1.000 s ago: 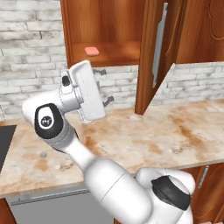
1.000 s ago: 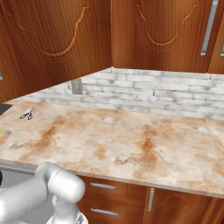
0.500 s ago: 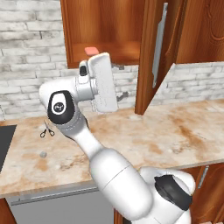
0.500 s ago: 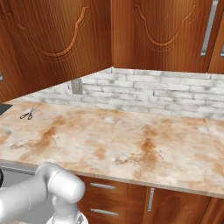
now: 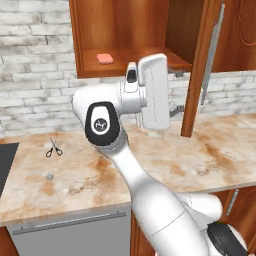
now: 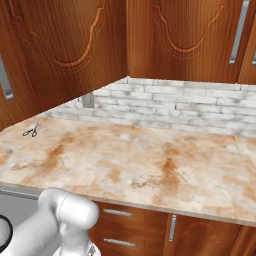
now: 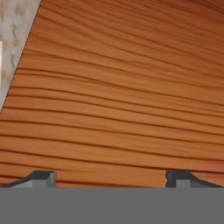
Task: Open the cabinet. Pick the bar soap and place it next to the sink. Then close the cabinet.
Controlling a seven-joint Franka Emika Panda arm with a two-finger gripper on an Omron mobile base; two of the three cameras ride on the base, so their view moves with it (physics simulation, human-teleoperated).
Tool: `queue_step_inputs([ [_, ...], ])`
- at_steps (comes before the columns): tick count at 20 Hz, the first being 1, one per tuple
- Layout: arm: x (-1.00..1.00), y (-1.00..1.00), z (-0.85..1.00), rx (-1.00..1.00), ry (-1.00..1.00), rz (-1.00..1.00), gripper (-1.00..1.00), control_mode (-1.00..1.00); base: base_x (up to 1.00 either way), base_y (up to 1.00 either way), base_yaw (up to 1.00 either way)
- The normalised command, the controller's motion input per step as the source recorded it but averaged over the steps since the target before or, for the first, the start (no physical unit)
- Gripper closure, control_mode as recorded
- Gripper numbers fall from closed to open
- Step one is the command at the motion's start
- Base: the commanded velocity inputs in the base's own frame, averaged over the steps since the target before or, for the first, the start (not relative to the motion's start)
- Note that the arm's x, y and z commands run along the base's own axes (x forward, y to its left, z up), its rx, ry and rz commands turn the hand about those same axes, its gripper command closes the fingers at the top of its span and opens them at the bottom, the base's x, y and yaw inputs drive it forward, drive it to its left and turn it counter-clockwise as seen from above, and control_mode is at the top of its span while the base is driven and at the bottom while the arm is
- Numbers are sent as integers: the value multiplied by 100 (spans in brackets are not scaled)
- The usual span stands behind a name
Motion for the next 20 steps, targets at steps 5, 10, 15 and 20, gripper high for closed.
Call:
queue_step_inputs([
  [5,-60,-86,21,0,0,0,-100,-100,0,0,0],
  [10,-30,-97,2,0,0,0,-100,-100,0,0,0],
  [15,-6,-69,0,0,4,0,-100,-100,0,0,0],
  [20,0,-35,0,0,4,0,-100,-100,0,0,0],
])
